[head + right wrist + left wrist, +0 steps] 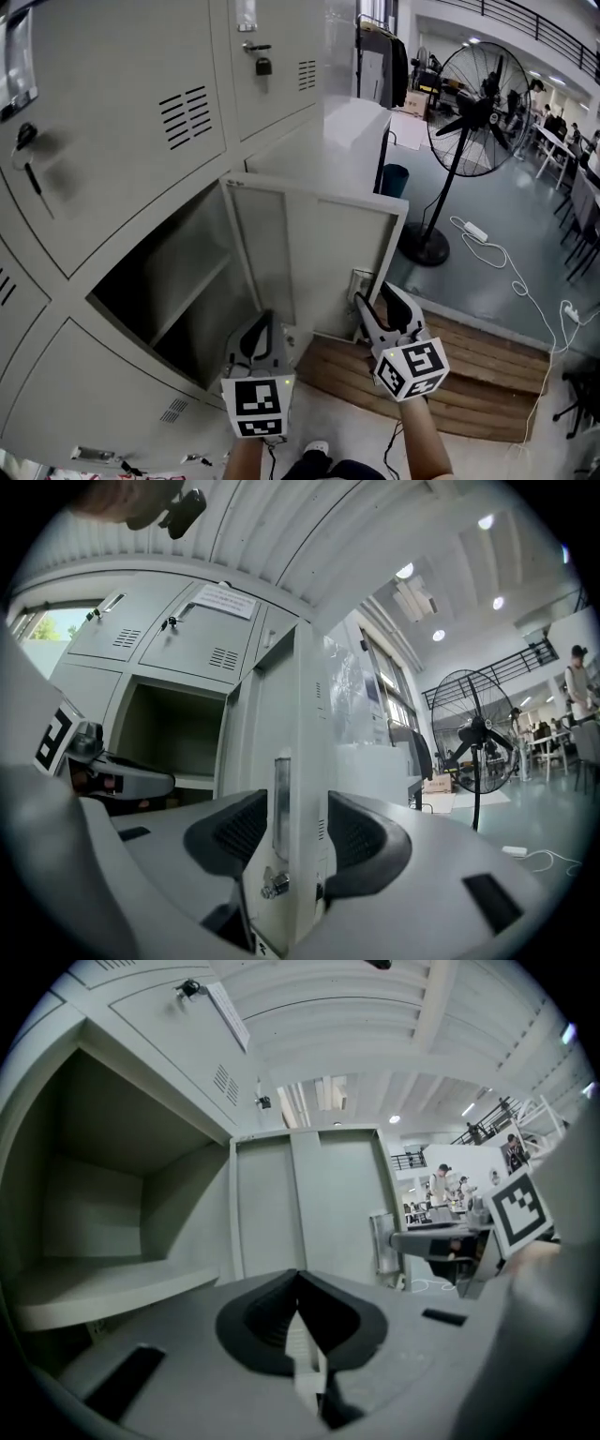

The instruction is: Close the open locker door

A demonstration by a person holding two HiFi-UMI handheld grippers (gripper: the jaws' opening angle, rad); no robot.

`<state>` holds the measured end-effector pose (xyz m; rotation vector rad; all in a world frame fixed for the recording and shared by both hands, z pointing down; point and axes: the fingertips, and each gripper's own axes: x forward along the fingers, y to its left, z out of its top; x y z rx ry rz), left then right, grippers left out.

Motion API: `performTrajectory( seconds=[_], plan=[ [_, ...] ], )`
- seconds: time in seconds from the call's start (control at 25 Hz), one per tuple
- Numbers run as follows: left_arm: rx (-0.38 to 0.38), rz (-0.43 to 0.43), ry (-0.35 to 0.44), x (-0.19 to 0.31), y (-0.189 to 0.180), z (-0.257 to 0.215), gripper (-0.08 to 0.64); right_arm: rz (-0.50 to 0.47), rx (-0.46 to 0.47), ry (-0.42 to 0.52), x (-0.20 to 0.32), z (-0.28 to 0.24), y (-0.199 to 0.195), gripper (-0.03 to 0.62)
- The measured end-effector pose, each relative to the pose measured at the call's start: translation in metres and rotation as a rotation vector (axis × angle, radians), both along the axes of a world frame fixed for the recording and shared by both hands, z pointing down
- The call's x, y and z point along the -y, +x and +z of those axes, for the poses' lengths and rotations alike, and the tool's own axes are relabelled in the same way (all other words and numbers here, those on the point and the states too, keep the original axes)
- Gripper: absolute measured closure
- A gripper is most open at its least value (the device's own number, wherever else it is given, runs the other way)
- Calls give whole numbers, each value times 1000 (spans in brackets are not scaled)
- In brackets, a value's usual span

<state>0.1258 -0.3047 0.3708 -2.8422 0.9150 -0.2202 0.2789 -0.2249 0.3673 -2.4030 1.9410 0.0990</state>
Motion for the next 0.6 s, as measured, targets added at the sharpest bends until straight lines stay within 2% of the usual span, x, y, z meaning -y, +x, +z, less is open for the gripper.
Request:
performTrajectory(
  seconds=[0.2, 0.28, 0.32, 0.6],
  plan=[
    [-3, -11, -15, 0, 1, 5, 557, -35, 2, -18, 3, 7, -2, 405],
    [-3, -25, -20, -2, 0, 6, 557, -39, 6, -10, 0, 7, -3, 442],
    [-3, -34, -22, -3, -2, 6, 557, -47, 11, -6, -2, 7, -4, 460],
    [-6, -119, -39, -17, -25, 8, 557, -108, -7, -16, -15, 7, -22, 485]
  ],
)
